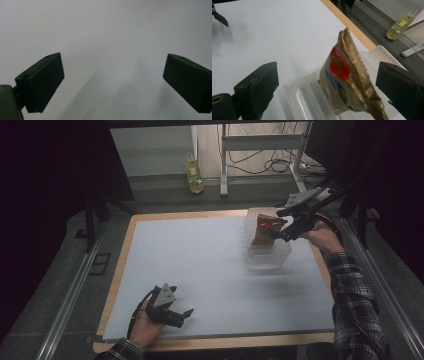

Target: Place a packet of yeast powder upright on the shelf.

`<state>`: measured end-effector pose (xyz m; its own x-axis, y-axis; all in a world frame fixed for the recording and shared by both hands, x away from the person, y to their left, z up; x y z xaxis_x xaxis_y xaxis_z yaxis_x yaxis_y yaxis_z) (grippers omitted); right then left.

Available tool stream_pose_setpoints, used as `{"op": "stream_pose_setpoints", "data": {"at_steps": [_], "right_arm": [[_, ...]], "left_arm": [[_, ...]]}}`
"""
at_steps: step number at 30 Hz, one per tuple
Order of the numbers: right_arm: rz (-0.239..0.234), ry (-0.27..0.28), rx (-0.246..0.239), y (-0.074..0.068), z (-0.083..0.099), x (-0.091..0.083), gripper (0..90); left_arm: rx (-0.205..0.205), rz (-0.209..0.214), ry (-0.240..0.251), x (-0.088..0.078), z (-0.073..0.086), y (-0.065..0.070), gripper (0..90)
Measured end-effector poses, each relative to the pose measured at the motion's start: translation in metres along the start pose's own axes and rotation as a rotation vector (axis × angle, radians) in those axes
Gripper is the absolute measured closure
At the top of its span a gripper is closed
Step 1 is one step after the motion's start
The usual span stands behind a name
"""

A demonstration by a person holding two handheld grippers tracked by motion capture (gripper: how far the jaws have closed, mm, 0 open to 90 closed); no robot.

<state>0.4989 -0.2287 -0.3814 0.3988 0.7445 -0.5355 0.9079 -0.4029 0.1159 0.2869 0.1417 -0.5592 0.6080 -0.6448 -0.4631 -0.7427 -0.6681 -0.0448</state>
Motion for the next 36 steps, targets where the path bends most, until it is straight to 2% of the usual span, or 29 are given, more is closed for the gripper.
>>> {"op": "stream_pose_setpoints", "data": {"at_steps": [8, 13, 22, 31, 36], "right_arm": [[0.043, 0.023, 0.045, -0.005, 0.003, -0.013, 4.0], [0.042, 0.034, 0.050, -0.017, 0.007, -0.017, 3.4], [0.057, 0.046, 0.100, -0.031, 0.020, -0.023, 2.7], [0.067, 0.062, 0.118, -0.043, 0.034, -0.035, 0.0], [0.077, 0.071, 0.128, -0.055, 0.042, -0.039, 0.0]], "left_arm": [[0.002, 0.000, 0.000, 0.000, 0.000, 0.000, 3.5], [0.005, 0.001, -0.002, 0.001, 0.000, 0.001, 3.5], [0.002, 0.000, 0.001, 0.001, 0.000, 0.001, 3.5], [-0.001, 0.000, 0.004, 0.001, 0.000, 0.000, 3.4], [-0.009, 0.004, 0.004, 0.000, 0.000, 0.001, 3.4]]}}
Point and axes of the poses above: each handheld gripper's, and its own axes: x roughly forward along the jaws, z roughly out of its underside, y roughly to its right, the point moved 4 cm from there along x, roughly forward along the jaws, and after that the axes turned 9 degrees about y, right-handed, at the moved point
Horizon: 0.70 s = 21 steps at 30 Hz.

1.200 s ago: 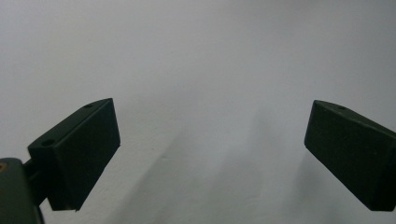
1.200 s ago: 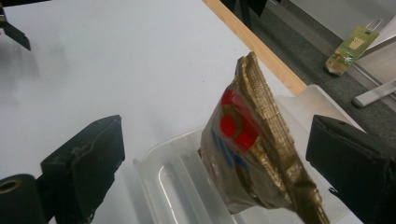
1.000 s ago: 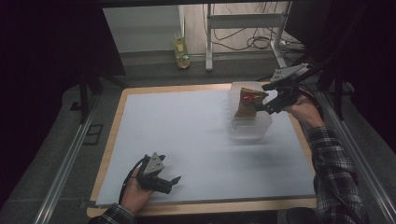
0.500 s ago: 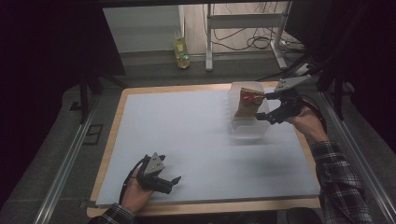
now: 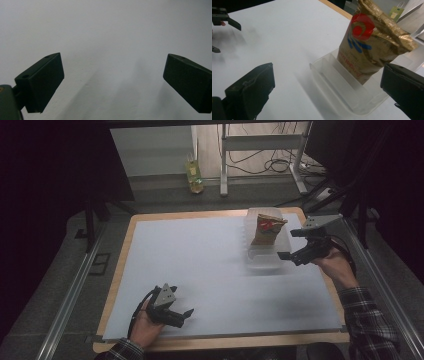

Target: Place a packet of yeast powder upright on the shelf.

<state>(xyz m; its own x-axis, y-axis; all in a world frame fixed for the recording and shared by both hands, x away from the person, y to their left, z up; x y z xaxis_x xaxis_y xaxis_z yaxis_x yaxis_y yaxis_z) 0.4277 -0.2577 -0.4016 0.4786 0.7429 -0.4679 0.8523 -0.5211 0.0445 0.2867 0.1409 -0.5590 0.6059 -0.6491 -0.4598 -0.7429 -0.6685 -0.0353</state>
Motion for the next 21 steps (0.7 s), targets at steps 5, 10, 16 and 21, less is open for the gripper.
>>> {"op": "stream_pose_setpoints", "data": {"at_steps": [5, 10, 16, 21], "right_arm": [[0.005, 0.006, 0.002, -0.012, 0.011, 0.000, 0.0], [0.024, 0.005, 0.017, -0.023, 0.026, 0.001, 0.0], [0.033, 0.024, 0.028, -0.039, 0.040, 0.003, 0.0], [0.017, -0.004, 0.039, -0.052, 0.056, 0.010, 0.0]], "left_arm": [[-0.008, 0.006, 0.007, -0.001, -0.001, 0.000, 3.2], [-0.007, 0.007, 0.009, -0.001, -0.001, 0.000, 3.2], [-0.004, 0.008, 0.008, -0.001, -0.001, 0.000, 3.2], [-0.003, 0.008, 0.007, -0.001, 0.000, 0.001, 3.2]]}}
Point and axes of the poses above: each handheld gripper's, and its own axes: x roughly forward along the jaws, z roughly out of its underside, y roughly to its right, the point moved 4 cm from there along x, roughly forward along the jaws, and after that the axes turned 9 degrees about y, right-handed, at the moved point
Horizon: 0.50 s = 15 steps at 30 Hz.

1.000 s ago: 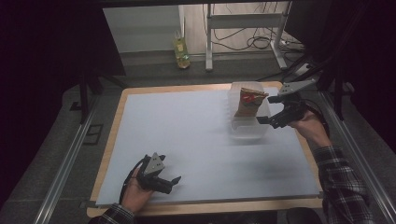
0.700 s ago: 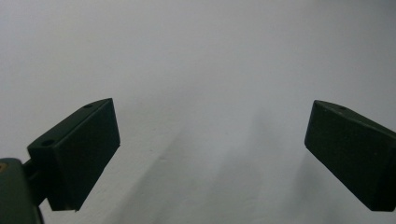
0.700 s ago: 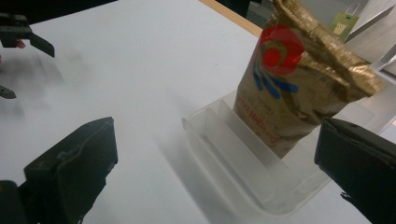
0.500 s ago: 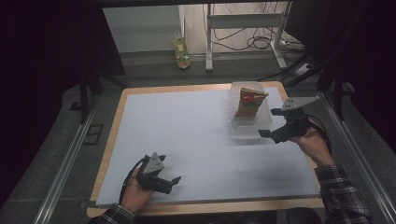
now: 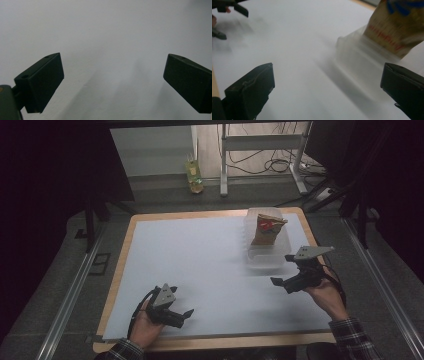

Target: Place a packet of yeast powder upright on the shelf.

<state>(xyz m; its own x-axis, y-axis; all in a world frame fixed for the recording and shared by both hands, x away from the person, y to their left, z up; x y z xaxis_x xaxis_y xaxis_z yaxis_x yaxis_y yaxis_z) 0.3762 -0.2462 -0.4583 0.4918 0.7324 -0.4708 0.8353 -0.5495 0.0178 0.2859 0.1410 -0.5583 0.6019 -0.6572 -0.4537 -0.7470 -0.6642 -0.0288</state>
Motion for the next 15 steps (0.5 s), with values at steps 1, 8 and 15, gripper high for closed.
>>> {"op": "stream_pose_setpoints", "data": {"at_steps": [1, 8, 15], "right_arm": [[-0.007, -0.004, 0.003, -0.003, 0.003, 0.002, 0.0], [-0.009, -0.008, 0.038, -0.017, 0.020, 0.007, 0.0], [-0.035, -0.005, 0.068, -0.036, 0.032, 0.011, 0.0]], "left_arm": [[0.000, -0.001, -0.001, 0.000, 0.000, 0.000, 3.2], [0.000, -0.001, 0.000, 0.000, 0.000, 0.000, 3.2], [0.003, 0.002, -0.004, 0.000, 0.000, 0.001, 3.2]]}}
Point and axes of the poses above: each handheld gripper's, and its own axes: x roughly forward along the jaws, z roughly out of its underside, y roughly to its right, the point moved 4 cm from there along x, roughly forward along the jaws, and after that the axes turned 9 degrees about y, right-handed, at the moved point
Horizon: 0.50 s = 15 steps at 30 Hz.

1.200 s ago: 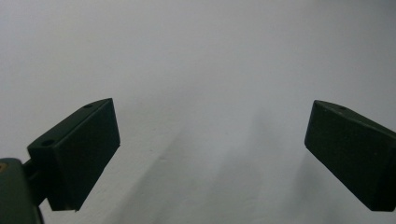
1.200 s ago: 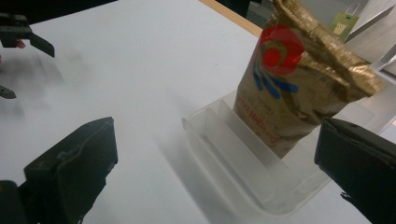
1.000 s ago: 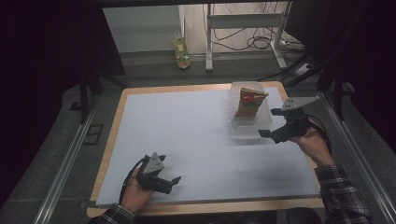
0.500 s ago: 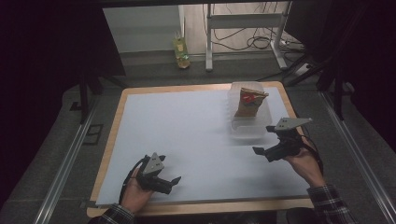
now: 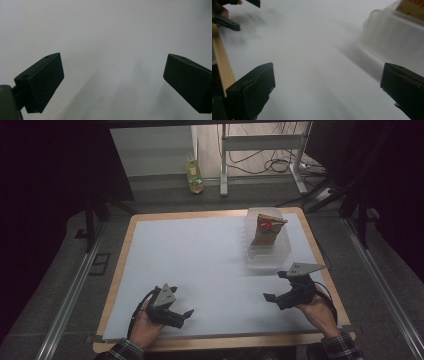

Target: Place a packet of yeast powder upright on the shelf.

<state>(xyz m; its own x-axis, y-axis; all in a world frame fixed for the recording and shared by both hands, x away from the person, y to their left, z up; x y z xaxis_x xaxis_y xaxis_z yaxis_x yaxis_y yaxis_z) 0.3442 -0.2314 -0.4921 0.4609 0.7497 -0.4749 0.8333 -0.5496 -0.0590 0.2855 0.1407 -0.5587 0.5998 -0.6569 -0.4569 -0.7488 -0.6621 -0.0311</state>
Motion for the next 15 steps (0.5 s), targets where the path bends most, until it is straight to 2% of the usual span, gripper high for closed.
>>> {"op": "stream_pose_setpoints", "data": {"at_steps": [7, 15], "right_arm": [[-0.024, -0.026, 0.005, -0.016, 0.014, 0.010, 0.0], [-0.053, -0.092, 0.009, -0.028, 0.031, 0.027, 0.0]], "left_arm": [[0.008, 0.004, -0.014, 0.002, 0.002, 0.001, 3.2], [0.017, 0.005, -0.031, 0.003, 0.003, 0.001, 3.1]]}}
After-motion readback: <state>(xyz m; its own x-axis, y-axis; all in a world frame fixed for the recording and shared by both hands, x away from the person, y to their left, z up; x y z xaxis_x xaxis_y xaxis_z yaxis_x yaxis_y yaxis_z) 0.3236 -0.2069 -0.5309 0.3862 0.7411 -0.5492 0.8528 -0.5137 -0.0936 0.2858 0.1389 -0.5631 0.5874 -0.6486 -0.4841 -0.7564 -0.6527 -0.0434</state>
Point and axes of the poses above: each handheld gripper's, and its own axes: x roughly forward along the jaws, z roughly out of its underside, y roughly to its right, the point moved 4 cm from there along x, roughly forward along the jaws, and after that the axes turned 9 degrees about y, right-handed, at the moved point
